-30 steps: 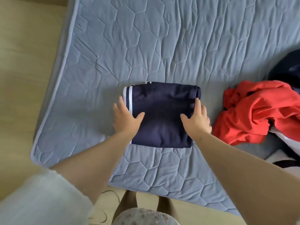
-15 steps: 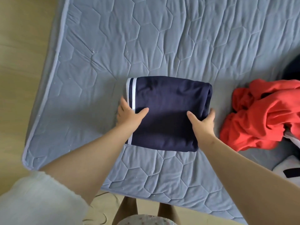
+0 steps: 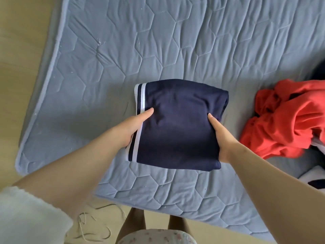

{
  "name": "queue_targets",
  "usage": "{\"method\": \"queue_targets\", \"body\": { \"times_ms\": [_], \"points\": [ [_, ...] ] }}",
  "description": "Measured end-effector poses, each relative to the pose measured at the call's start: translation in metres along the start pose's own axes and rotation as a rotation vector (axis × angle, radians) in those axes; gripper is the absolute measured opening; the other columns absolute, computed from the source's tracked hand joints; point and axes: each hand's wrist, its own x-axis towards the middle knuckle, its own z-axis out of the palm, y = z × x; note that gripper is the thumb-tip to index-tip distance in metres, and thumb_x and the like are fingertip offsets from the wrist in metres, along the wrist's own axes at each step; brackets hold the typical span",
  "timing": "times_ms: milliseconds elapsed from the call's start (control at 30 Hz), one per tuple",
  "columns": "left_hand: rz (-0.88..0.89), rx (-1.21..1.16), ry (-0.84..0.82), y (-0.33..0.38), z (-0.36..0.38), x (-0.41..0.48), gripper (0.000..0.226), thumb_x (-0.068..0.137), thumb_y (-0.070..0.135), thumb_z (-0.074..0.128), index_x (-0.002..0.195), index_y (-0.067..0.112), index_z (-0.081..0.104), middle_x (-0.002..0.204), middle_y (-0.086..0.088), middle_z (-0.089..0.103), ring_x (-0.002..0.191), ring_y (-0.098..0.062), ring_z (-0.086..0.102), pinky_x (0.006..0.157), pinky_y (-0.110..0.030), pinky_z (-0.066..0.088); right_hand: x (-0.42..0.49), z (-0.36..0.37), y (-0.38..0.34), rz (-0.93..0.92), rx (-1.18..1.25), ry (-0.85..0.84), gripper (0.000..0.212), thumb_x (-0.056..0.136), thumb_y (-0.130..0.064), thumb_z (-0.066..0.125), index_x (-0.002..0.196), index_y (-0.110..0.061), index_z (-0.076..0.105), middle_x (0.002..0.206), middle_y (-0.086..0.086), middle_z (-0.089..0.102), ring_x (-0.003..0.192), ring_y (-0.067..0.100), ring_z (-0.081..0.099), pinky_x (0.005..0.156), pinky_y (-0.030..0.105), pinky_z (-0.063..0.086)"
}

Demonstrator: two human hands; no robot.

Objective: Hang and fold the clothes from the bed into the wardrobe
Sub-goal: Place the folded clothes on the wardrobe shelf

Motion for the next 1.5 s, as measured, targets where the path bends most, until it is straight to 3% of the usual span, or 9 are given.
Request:
{"method": "queue_targets", "body": {
  "times_ms": [67,233,500,633,800,967,1067,1300,1500],
  "points": [
    [0.039,-0.006,0.014,-0.001,-0.007,-0.023,0.027,0.084,0.042,0.063,0.101,0.022,0.067,0.096,0.001,0.073,0.090,-0.016,0.068,0.085,-0.032,0.050,-0.021,-0.001,0.004,-0.002,0.037,-0.062,0.040,0.069,-0.066,0.065,0.085,-0.029,0.070,0.080,-0.001,0.075,0.075,0.021,0.070,0.062,0.031,0.046],
    [0.181,-0.051,0.035,0.013,-0.027,-0.104,0.016,0.087,0.026,0.062,0.100,0.018,0.065,0.082,-0.002,0.075,0.070,-0.017,0.072,0.050,-0.021,0.053,-0.092,0.012,-0.007,-0.068,0.103,-0.215,0.045,0.063,-0.053,0.073,0.096,-0.023,0.070,0.089,0.004,0.075,0.073,0.019,0.072,0.064,0.030,0.049],
    [0.337,-0.352,0.048,0.042,-0.084,-0.273,0.026,0.064,0.038,0.067,0.080,0.021,0.078,0.090,-0.008,0.074,0.080,-0.023,0.072,0.063,-0.030,0.054,-0.253,0.061,-0.071,-0.403,-0.047,-0.494,0.022,0.059,-0.033,0.071,0.074,-0.019,0.079,0.088,0.005,0.075,0.076,0.019,0.072,0.055,0.026,0.055],
    [0.421,-0.422,0.039,0.047,-0.111,-0.366,0.039,0.059,0.039,0.071,0.089,0.015,0.077,0.100,-0.012,0.072,0.090,-0.028,0.070,0.072,-0.035,0.054,-0.340,0.089,-0.091,-0.521,-0.151,-0.595,0.020,0.058,-0.026,0.071,0.073,-0.015,0.079,0.087,0.006,0.074,0.075,0.020,0.072,0.062,0.028,0.052],
    [0.756,-0.504,0.085,0.048,-0.128,-0.472,0.020,0.065,0.017,0.070,0.085,0.017,0.076,0.094,-0.010,0.073,0.078,-0.025,0.072,0.053,-0.029,0.056,-0.438,0.116,-0.101,-0.652,-0.297,-0.704,0.026,0.058,-0.012,0.075,0.084,-0.011,0.077,0.091,0.009,0.074,0.075,0.022,0.072,0.058,0.029,0.054],
    [0.896,-0.558,0.246,0.034,-0.151,-0.555,0.029,0.050,0.001,0.067,0.078,0.007,0.072,0.074,-0.014,0.072,0.060,-0.026,0.069,0.049,-0.030,0.055,-0.523,0.143,-0.108,-0.798,-0.319,-0.823,0.033,0.057,-0.039,0.072,0.083,-0.019,0.079,0.094,0.008,0.074,0.077,0.025,0.072,0.056,0.032,0.056],
    [0.939,-0.631,0.354,0.024,-0.164,-0.600,0.012,0.061,0.015,0.065,0.061,0.008,0.076,0.068,-0.012,0.071,0.055,-0.025,0.069,0.043,-0.028,0.052,-0.569,0.168,-0.104,-0.899,-0.409,-0.845,0.034,0.049,-0.046,0.076,0.076,-0.027,0.078,0.091,0.005,0.075,0.077,0.023,0.072,0.058,0.031,0.056],
    [1.141,-0.774,0.418,-0.025,-0.206,-0.676,0.025,0.061,0.026,0.066,0.079,0.012,0.078,0.092,-0.011,0.073,0.075,-0.025,0.072,0.062,-0.032,0.054,-0.646,0.250,-0.072,-0.989,-0.599,-0.956,0.034,0.049,-0.040,0.075,0.075,-0.019,0.079,0.095,0.011,0.074,0.080,0.029,0.072,0.072,0.037,0.048],
    [1.279,-0.858,0.516,-0.080,-0.273,-0.721,0.023,0.062,0.024,0.065,0.078,0.016,0.079,0.091,-0.008,0.074,0.077,-0.023,0.072,0.057,-0.030,0.056,-0.684,0.343,-0.029,-0.962,-0.653,-1.083,0.021,0.059,-0.029,0.070,0.070,-0.013,0.078,0.088,0.012,0.074,0.075,0.030,0.071,0.072,0.038,0.048]
  ]
}}
